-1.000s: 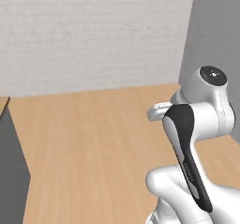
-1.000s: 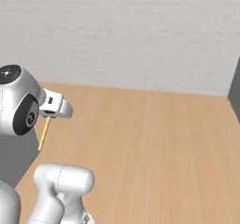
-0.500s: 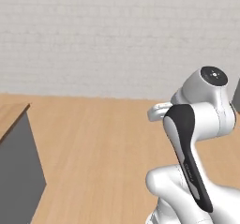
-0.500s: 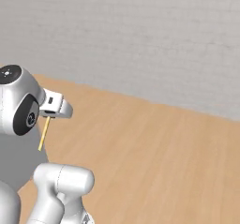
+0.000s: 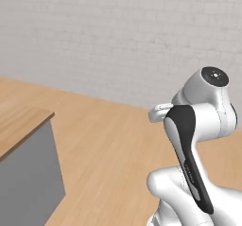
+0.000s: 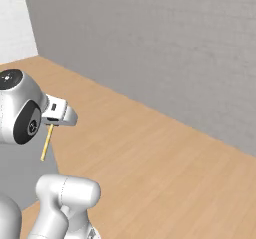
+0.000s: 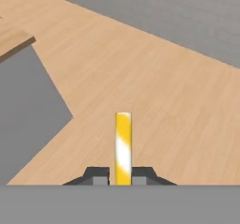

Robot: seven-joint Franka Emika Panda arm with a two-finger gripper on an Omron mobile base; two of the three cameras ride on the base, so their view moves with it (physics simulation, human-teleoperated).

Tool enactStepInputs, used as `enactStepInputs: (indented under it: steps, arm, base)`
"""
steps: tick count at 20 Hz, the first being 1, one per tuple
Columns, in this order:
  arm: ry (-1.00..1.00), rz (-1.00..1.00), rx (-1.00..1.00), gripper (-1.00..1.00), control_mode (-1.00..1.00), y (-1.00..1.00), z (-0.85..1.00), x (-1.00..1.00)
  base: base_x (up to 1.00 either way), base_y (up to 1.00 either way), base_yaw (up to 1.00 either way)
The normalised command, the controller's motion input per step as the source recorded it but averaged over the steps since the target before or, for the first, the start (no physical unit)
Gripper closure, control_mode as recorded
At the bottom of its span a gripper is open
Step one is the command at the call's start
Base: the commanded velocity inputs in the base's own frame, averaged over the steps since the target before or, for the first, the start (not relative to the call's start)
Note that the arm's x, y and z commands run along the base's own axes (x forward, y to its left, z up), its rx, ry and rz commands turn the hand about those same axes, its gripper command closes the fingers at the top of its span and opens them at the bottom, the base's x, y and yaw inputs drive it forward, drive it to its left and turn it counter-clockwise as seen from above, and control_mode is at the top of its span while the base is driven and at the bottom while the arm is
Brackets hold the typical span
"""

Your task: Take a straw from the drawer in front and place it inside the glass cup on the dining counter.

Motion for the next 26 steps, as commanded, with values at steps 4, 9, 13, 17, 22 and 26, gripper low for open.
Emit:
enactStepInputs:
  steps: [4, 9, 13, 17, 22, 26]
  arm:
    - [0.0, 0.0, 0.0, 1.0, 1.0, 0.0, 0.0, 0.0]
    - [0.0, 0.0, 0.0, 1.0, 1.0, 0.0, 0.0, 0.0]
    - [0.0, 0.0, 0.0, 1.0, 1.0, 0.0, 0.0, 0.0]
    - [0.0, 0.0, 0.0, 1.0, 1.0, 0.0, 0.0, 0.0]
    - [0.0, 0.0, 0.0, 1.0, 1.0, 0.0, 0.0, 0.0]
    - [0.0, 0.0, 0.0, 1.0, 1.0, 0.0, 0.0, 0.0]
  base:
    - [1.0, -0.68, 0.51]
    - [1.0, -0.77, 0.5]
    - [1.0, -0.71, 0.51]
    - [0.99, -0.7, 0.52]
    - [0.98, -0.74, 0.49]
    - [1.0, -0.73, 0.47]
